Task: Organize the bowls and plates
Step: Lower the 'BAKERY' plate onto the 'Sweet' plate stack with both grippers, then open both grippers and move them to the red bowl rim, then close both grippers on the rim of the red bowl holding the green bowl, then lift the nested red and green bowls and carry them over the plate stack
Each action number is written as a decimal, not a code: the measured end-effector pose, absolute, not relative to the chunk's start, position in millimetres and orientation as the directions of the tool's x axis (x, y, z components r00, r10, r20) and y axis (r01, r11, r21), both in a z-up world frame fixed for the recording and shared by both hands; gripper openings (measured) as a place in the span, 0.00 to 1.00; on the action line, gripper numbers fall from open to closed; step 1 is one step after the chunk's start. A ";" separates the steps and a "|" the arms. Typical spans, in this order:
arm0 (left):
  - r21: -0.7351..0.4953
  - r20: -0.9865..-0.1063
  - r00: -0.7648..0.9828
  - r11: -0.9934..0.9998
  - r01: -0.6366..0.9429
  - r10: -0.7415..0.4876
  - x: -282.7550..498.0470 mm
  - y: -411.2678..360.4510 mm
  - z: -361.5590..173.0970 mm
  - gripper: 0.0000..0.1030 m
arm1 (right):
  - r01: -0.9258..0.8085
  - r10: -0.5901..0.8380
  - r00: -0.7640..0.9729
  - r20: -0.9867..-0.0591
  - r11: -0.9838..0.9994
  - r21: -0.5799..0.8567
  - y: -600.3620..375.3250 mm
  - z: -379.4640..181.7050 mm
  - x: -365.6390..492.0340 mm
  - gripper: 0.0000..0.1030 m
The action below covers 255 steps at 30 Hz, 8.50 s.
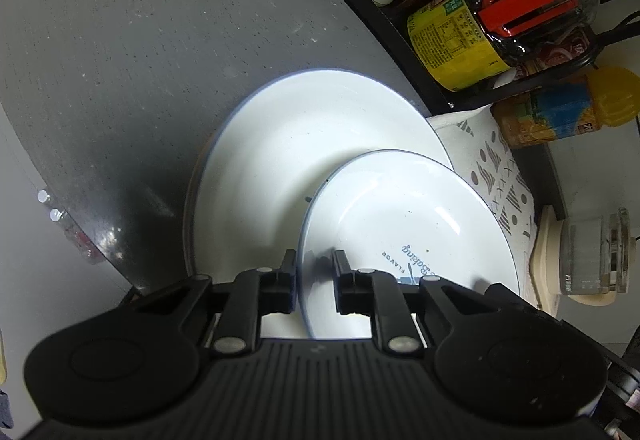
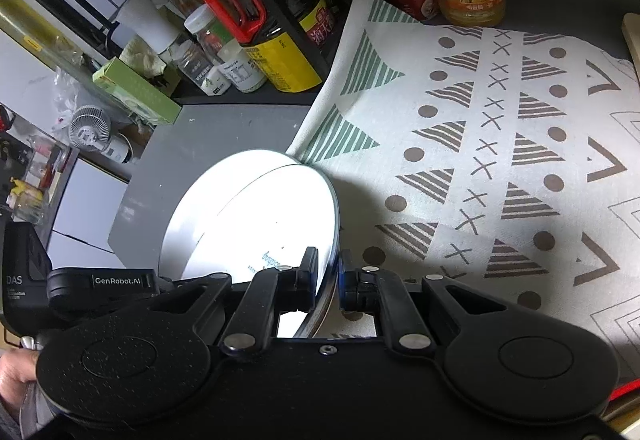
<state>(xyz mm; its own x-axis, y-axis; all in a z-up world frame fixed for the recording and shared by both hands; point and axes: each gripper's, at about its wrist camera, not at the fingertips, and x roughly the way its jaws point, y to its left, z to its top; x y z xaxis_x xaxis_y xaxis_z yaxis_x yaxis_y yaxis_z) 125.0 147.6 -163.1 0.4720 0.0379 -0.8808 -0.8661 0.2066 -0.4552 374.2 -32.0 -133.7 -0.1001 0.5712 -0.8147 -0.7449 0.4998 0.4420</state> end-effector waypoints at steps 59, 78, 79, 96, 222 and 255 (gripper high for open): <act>-0.242 -0.942 0.301 0.320 -0.916 0.147 120.9 184.3 -144.2 0.54 | -0.679 0.500 -0.103 -0.860 0.597 0.428 -18.8 -173.5 354.9 0.24; -0.312 -0.924 0.360 0.293 -0.904 0.127 112.5 183.9 -153.4 0.33 | -0.686 0.504 -0.111 -0.857 0.585 0.433 -13.9 -175.6 351.3 0.22; -0.311 -0.925 0.359 0.291 -0.905 0.127 112.4 183.8 -153.4 0.33 | -0.685 0.503 -0.112 -0.857 0.586 0.433 -13.6 -175.5 351.3 0.23; -0.221 -0.947 0.284 0.335 -0.916 0.151 128.0 172.1 -134.9 0.60 | -0.712 0.558 -0.060 -0.828 0.558 0.427 -38.9 -133.4 354.9 0.71; -0.424 -0.882 0.437 0.697 -0.578 -0.175 277.3 29.3 -106.2 0.29 | -0.348 0.594 0.243 -0.767 0.791 0.503 -222.1 -124.5 390.8 0.33; -0.451 -0.859 0.507 0.573 -0.685 -0.070 161.1 171.5 -75.7 0.30 | -0.518 0.643 0.123 -0.756 0.692 0.503 -63.6 -111.7 332.0 0.33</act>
